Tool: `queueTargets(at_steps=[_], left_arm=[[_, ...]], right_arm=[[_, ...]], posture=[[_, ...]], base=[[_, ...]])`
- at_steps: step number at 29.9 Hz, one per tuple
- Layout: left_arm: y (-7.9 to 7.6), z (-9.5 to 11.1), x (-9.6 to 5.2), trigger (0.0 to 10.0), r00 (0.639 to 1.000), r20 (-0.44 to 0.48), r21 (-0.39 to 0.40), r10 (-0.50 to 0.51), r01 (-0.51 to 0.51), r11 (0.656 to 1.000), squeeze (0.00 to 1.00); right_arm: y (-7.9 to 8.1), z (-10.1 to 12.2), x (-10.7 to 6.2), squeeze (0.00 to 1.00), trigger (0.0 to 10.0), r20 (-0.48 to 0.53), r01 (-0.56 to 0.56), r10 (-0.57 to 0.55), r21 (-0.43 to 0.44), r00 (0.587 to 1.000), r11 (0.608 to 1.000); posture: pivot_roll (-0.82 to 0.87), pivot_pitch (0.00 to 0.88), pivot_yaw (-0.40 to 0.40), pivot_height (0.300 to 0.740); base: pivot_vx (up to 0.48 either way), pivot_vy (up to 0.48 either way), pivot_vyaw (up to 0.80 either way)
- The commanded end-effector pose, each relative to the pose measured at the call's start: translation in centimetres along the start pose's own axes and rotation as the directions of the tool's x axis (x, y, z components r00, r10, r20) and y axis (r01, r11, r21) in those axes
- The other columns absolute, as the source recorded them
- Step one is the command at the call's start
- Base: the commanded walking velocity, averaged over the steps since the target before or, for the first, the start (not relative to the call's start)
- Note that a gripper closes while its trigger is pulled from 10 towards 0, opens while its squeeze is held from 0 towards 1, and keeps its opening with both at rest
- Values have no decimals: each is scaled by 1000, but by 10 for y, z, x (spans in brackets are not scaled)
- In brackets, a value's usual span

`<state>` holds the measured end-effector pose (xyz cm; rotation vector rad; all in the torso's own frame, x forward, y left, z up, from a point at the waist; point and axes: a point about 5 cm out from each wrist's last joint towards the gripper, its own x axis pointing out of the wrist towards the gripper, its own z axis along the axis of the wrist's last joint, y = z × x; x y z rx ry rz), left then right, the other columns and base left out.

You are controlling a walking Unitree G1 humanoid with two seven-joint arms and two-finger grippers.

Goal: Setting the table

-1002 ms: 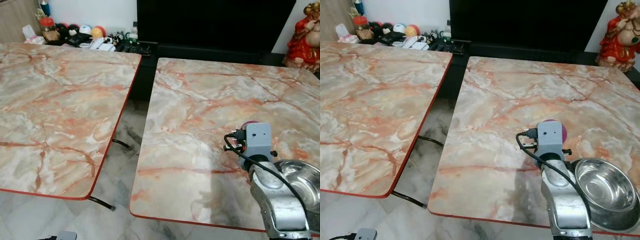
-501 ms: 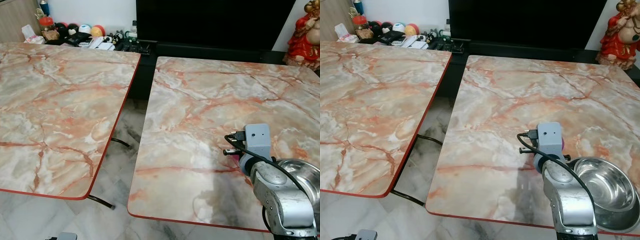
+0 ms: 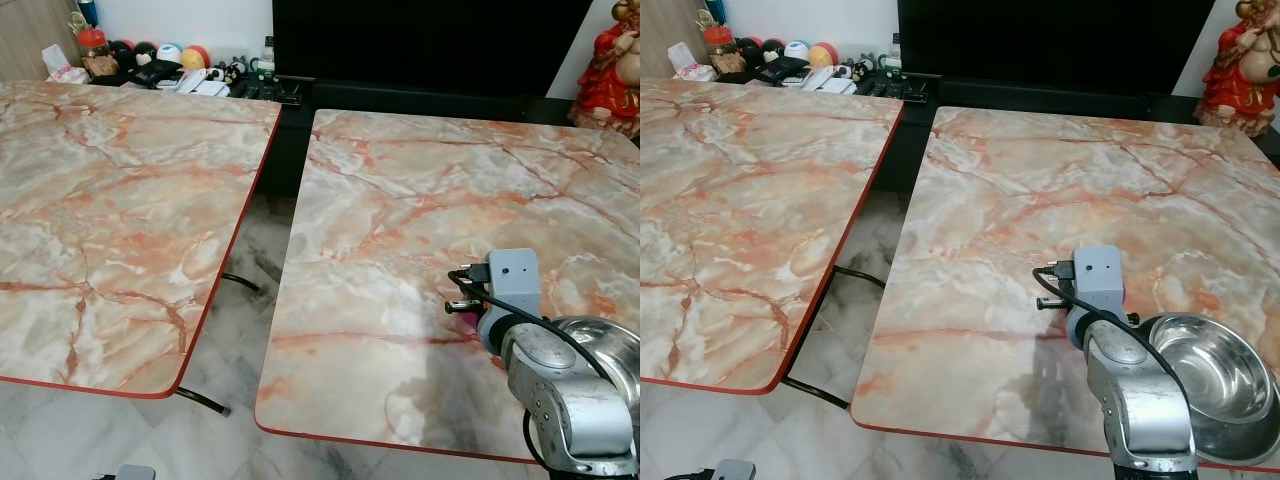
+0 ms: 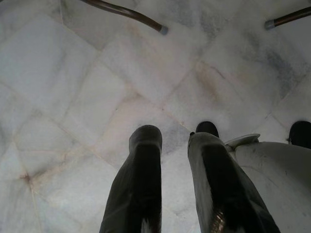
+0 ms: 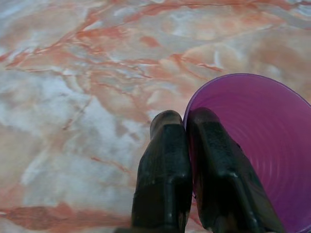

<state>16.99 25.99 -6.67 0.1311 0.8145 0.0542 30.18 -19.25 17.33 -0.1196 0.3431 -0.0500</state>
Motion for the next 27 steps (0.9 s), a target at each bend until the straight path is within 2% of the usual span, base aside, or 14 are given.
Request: queueTargets(at_steps=[1, 27], left_arm=[[-2, -9, -2, 10000, 999, -36, 0, -10, 10, 1000, 0], [-5, -11, -2, 10000, 999, -42, -8, -17, 17, 1000, 0]], right_arm=[[-4, 7, -4, 0, 10000, 24, 19, -19, 7, 1000, 1000], [-6, -4, -4, 0, 10000, -24, 31, -30, 27, 999, 999]], posture=[[7, 128, -39, 740], [5, 140, -42, 740]], base=[[0, 0, 0], [0, 0, 0]])
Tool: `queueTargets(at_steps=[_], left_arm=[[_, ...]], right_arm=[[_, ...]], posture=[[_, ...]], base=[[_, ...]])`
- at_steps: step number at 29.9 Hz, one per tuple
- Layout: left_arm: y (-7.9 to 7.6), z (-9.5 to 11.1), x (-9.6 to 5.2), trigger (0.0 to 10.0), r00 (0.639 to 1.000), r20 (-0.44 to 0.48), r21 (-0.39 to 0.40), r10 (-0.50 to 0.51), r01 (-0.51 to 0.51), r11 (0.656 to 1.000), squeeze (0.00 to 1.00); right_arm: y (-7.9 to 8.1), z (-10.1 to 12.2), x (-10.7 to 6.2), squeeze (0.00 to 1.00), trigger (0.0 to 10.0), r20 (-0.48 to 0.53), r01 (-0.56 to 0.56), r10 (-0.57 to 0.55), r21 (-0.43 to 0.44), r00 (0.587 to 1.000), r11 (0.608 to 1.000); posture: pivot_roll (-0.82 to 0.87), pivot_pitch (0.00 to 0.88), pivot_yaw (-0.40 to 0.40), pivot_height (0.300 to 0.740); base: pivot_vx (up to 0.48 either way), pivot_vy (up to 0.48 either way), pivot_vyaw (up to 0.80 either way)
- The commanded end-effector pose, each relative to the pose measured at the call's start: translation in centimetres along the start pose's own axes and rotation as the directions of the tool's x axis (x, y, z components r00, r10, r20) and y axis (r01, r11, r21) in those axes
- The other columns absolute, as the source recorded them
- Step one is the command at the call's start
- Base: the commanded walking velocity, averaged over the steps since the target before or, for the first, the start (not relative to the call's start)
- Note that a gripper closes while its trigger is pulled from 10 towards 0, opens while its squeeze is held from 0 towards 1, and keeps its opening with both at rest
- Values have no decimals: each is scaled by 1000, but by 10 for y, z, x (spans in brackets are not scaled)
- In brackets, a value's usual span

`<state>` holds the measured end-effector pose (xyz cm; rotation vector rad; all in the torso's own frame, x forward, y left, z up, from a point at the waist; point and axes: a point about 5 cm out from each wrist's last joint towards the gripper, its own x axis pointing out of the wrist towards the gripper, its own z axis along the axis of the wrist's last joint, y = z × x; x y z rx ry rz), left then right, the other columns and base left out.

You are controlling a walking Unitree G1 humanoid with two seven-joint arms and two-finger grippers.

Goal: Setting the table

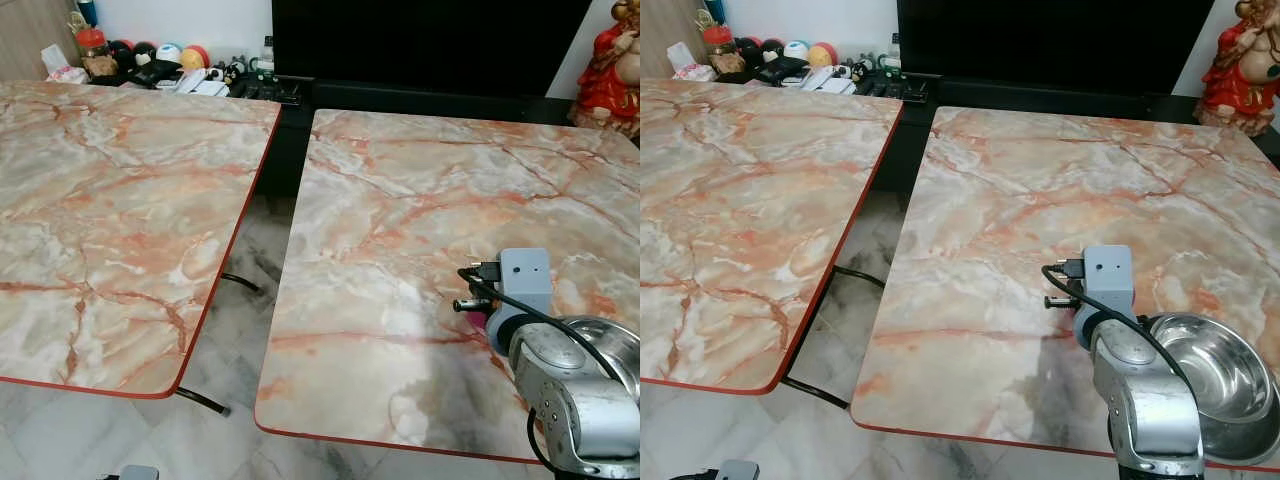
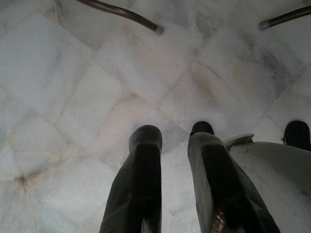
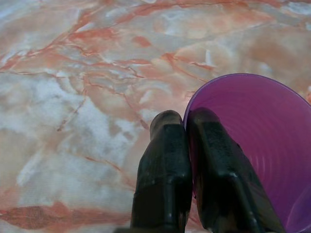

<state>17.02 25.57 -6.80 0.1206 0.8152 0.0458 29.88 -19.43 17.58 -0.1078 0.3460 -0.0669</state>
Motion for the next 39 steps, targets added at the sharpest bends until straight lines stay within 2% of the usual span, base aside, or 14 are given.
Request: queueTargets(at_steps=[1, 9, 11, 12, 24, 25, 26, 27, 30, 32, 33, 34, 35, 39], left_arm=[[-1, -11, -3, 10000, 999, -42, -2, -6, 6, 1000, 0], [-1, -11, -3, 10000, 999, -43, 0, -3, 3, 1000, 0], [0, -11, -3, 10000, 999, -43, 0, -1, 1, 1000, 0], [0, -11, -3, 10000, 999, -43, 1, 2, -2, 1000, 0], [2, -10, -3, 10000, 999, -39, 6, 13, -13, 1000, 0], [2, -10, -3, 10000, 999, -40, 6, 13, -13, 1000, 0], [2, -10, -3, 10000, 999, -40, 6, 13, -12, 1000, 0], [2, -10, -3, 10000, 999, -40, 6, 13, -12, 1000, 0], [2, -11, -3, 10000, 999, -41, 7, 11, -11, 1000, 0], [1, -11, -4, 10000, 999, -43, 5, 10, -10, 1000, 0], [1, -12, -4, 10000, 999, -43, 5, 10, -9, 1000, 0], [1, -12, -4, 10000, 999, -44, 5, 9, -9, 1000, 0], [0, -12, -4, 10000, 999, -43, 4, 8, -8, 1000, 0], [0, -12, -3, 10000, 999, -43, 2, 5, -5, 1000, 0]], right_arm=[[-4, -6, 0, 0, 10000, -24, 18, -18, 15, 1000, 1000], [-4, -11, 1, 0, 10000, -39, 19, -18, 19, 999, 1000], [-4, -11, 1, 20, 10000, -40, 19, -18, 19, 999, 1000], [-4, -11, 1, 75, 10000, -40, 19, -18, 20, 999, 1000], [-5, -11, 1, 90, 10000, -35, 24, -24, 23, 999, 999], [-6, -10, 1, 420, 10000, -32, 25, -24, 24, 999, 999], [-6, -10, 2, 420, 10000, -31, 25, -24, 24, 999, 999], [-6, -9, 2, 757, 10000, -29, 26, -25, 25, 999, 999], [-5, -9, 1, 741, 10000, -26, 27, -26, 25, 999, 999], [-5, -8, 2, 694, 10000, -23, 30, -29, 23, 999, 999], [-5, -8, 2, 463, 10000, -21, 31, -31, 22, 999, 999], [-5, -7, 2, 463, 10000, -20, 33, -32, 22, 999, 999], [-5, -7, 2, 0, 10000, -18, 35, -35, 21, 999, 999], [-5, -7, 2, 0, 10000, -18, 32, -32, 21, 999, 999]], posture=[[6, 140, -42, 740], [8, 139, -41, 740], [8, 139, -41, 740], [9, 138, -41, 740], [9, 137, -41, 740], [9, 137, -42, 740], [9, 137, -42, 740], [10, 137, -40, 740], [11, 136, -41, 740], [10, 137, -41, 740], [10, 137, -42, 740], [10, 137, -42, 740], [11, 136, -42, 740], [10, 135, -42, 740]], base=[[0, 0, 0], [0, 0, 0], [0, 0, 0], [0, 0, 0], [0, 0, 0], [0, 0, 0], [0, 0, 0], [0, 0, 0], [0, 0, 0], [0, 0, 0], [0, 0, 0], [0, 0, 0], [0, 0, 0], [0, 0, 0]])
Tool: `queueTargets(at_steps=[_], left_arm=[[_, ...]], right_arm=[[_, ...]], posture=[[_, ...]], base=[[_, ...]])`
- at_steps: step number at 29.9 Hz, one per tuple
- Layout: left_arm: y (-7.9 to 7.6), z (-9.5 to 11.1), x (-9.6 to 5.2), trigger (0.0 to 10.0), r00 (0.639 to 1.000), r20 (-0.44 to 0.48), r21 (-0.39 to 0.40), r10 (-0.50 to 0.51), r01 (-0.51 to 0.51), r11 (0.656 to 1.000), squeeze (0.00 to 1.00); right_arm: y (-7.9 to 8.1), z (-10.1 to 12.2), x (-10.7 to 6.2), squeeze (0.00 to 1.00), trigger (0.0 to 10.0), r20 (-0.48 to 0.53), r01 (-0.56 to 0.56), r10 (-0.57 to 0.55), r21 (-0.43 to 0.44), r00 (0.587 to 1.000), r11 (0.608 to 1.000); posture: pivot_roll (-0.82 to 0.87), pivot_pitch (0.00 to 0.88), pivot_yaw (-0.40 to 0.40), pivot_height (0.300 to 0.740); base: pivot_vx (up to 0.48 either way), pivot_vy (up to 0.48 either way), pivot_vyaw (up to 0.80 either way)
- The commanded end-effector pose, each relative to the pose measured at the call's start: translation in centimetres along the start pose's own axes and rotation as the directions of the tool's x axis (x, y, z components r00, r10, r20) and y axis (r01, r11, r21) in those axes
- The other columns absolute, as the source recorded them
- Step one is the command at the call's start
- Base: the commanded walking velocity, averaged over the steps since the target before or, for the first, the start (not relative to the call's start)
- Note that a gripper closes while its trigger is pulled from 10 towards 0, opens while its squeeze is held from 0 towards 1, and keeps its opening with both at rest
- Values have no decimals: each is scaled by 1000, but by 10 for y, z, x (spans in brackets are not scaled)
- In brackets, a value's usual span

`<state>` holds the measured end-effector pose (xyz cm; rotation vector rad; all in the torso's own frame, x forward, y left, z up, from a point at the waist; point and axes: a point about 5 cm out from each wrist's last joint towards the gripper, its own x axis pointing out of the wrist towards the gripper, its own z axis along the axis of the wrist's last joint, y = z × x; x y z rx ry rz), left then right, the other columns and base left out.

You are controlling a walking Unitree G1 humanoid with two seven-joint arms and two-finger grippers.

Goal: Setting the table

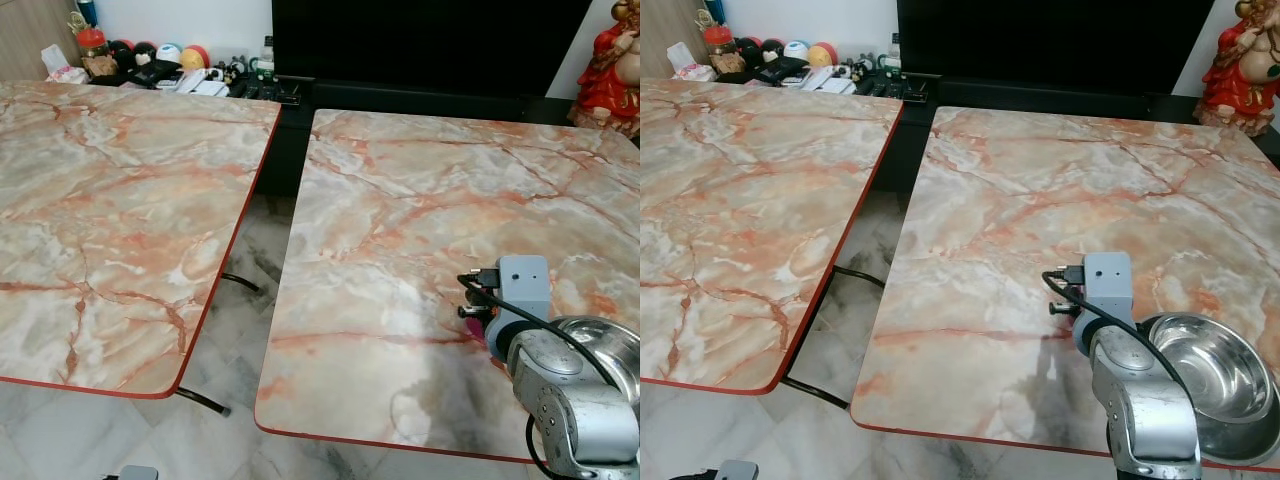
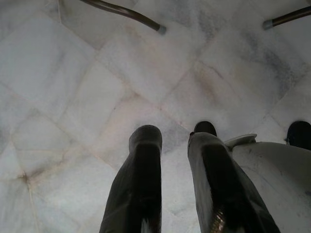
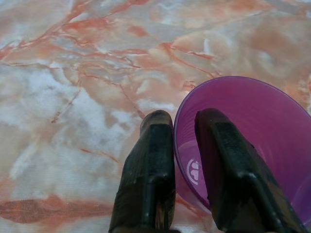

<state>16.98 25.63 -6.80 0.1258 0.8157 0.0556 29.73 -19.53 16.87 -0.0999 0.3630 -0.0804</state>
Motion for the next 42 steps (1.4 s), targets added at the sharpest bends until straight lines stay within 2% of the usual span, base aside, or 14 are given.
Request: queueTargets(at_steps=[1, 2, 3, 5, 6, 7, 8, 25, 32, 42], left_arm=[[0, -11, -3, 10000, 999, -42, 2, -6, 6, 1000, 0], [0, -11, -3, 10000, 999, -42, 2, -6, 6, 1000, 0], [0, -11, -3, 10000, 999, -42, 2, -6, 6, 1000, 0], [0, -11, -3, 10000, 999, -41, 3, -5, 6, 1000, 0], [0, -11, -3, 10000, 999, -40, 3, -5, 5, 1000, 0], [0, -11, -3, 10000, 999, -40, 3, -5, 5, 1000, 0], [0, -11, -3, 10000, 999, -40, 3, -5, 5, 1000, 0], [-1, -11, -3, 10000, 999, -46, 1, -11, 11, 1000, 0], [-1, -12, -3, 10000, 999, -46, 1, -9, 9, 1000, 0], [-2, -11, -3, 10000, 999, -46, 0, -13, 13, 1000, 0]], right_arm=[[-5, 1, 1, 690, 10000, 1, 22, -22, 14, 1000, 1000], [-5, 1, 1, 690, 10000, 2, 23, -23, 14, 1000, 1000], [-5, 1, 1, 835, 10000, 3, 25, -25, 14, 1000, 1000], [-6, 2, 1, 796, 10000, 9, 31, -31, 14, 999, 999], [-6, 3, 1, 110, 10000, 13, 36, -36, 11, 999, 999], [-6, 3, 1, 110, 10000, 13, 36, -36, 11, 999, 999], [-6, 3, 1, 0, 10000, 15, 38, -38, 10, 999, 999], [-8, -5, 4, 0, 10000, -2, 43, -43, -9, 999, 999], [-8, 2, 5, 0, 10000, 37, 52, -52, -4, 998, 999], [-3, -1, 6, 0, 10000, 26, 29, -28, -11, 999, 1000]], posture=[[10, 135, -42, 740], [10, 135, -42, 740], [10, 135, -42, 740], [10, 136, -41, 740], [11, 135, -40, 740], [11, 135, -40, 740], [11, 135, -40, 740], [11, 134, -39, 740], [12, 134, -39, 740], [12, 132, -40, 740]], base=[[0, 0, 0], [0, 0, 0], [0, 0, 0], [0, 0, 0], [0, 0, 0], [0, 0, 0], [0, 0, 0], [0, 0, 0], [0, 0, 0], [0, 0, 0]])
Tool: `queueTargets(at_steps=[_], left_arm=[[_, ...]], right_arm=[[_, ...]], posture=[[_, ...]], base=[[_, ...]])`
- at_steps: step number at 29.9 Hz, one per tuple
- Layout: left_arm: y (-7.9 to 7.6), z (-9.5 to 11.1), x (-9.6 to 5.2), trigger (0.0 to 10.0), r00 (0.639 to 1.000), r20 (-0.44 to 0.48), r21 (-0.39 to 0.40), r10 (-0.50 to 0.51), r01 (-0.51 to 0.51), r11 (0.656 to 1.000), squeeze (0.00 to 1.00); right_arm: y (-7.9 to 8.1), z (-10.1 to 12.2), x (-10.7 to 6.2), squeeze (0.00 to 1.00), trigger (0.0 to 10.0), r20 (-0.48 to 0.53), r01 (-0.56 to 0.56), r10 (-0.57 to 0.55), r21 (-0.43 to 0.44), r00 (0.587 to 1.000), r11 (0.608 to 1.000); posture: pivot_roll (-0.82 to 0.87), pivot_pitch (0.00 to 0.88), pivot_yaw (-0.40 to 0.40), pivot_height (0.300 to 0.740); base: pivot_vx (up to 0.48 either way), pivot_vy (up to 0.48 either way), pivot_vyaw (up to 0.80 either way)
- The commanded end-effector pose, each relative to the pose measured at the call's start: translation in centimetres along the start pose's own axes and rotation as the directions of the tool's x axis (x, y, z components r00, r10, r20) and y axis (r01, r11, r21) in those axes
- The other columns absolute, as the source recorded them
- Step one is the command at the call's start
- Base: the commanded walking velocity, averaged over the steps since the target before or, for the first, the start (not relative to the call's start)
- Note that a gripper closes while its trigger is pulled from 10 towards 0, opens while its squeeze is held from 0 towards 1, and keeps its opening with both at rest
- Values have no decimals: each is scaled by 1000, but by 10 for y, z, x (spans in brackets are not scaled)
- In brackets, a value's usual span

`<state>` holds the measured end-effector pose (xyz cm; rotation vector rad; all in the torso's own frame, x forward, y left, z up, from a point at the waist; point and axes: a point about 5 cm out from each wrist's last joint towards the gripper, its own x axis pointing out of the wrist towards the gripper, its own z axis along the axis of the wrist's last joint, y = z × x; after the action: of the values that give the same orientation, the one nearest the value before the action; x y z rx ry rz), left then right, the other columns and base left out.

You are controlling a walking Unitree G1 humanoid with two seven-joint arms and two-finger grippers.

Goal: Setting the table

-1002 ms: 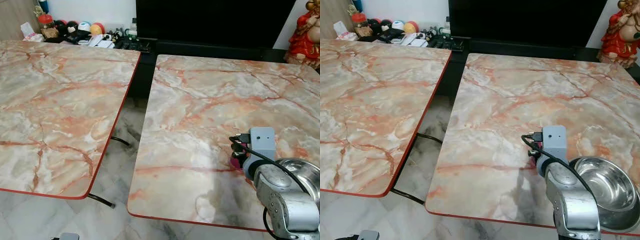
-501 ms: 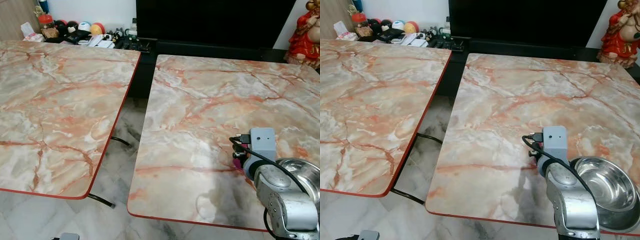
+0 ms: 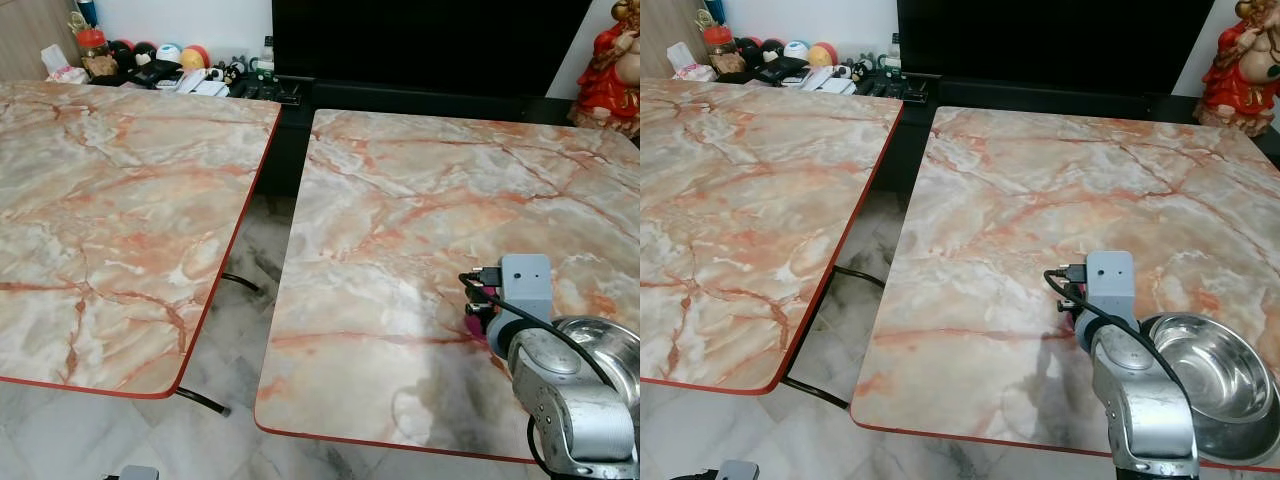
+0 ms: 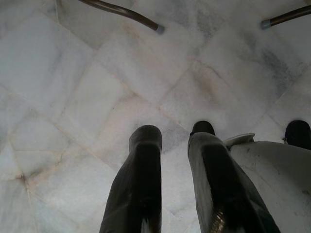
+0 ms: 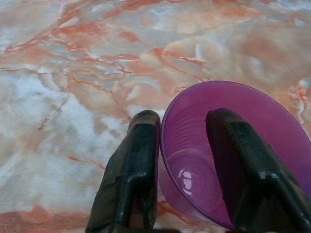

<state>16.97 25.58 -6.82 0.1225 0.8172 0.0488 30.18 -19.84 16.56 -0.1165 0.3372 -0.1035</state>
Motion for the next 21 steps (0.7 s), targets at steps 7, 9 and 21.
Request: queueTargets(at_steps=[7, 9, 21], left_arm=[[0, -11, -3, 10000, 999, -46, 0, -2, 2, 1000, 0], [0, -11, -3, 10000, 999, -46, 1, -3, 3, 1000, 0], [0, -11, -3, 10000, 999, -45, 0, -3, 3, 1000, 0]], right_arm=[[1, -1, 2, 0, 10000, -2, -13, 13, 2, 1000, 1000], [2, -1, 2, 0, 10000, -2, -17, 17, 6, 1000, 1000], [5, 9, 1, 0, 10000, 71, -36, 34, 20, 997, 999]], posture=[[15, 132, -41, 740], [13, 132, -40, 740], [15, 132, -40, 740]], base=[[0, 0, 0], [0, 0, 0], [0, 0, 0]])
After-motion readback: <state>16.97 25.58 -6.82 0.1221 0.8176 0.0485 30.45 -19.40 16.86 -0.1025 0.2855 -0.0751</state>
